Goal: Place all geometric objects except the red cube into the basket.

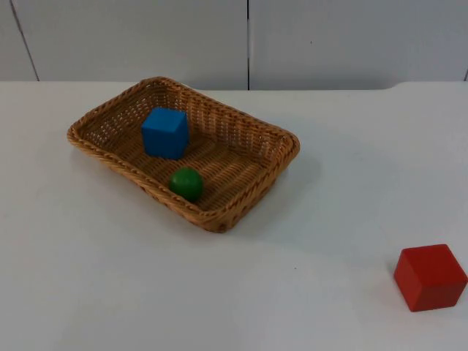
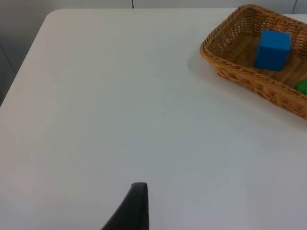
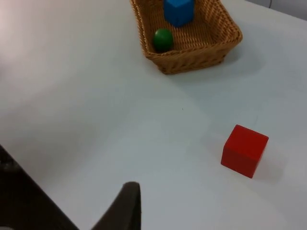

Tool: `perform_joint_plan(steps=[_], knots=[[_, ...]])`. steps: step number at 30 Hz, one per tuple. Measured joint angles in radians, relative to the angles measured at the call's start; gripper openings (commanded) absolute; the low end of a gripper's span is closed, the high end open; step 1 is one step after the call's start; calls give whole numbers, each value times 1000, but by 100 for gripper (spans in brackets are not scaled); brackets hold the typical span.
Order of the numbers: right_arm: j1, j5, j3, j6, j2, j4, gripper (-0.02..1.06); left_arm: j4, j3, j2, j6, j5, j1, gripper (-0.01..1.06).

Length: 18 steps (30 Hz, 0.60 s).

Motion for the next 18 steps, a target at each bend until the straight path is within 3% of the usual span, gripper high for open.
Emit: perform_joint_plan(steps=[6, 11, 17, 18], knots=[[-36, -1, 0, 0, 0, 6, 105, 0, 0, 0, 0, 0, 0, 105], [-170, -2, 0, 0, 0, 7, 105, 0, 0, 0, 0, 0, 0, 105], [-434, -2, 0, 2, 0, 7, 105, 0, 0, 0, 0, 0, 0, 105], [-434, -2, 0, 2, 0, 7, 105, 0, 0, 0, 0, 0, 0, 105]])
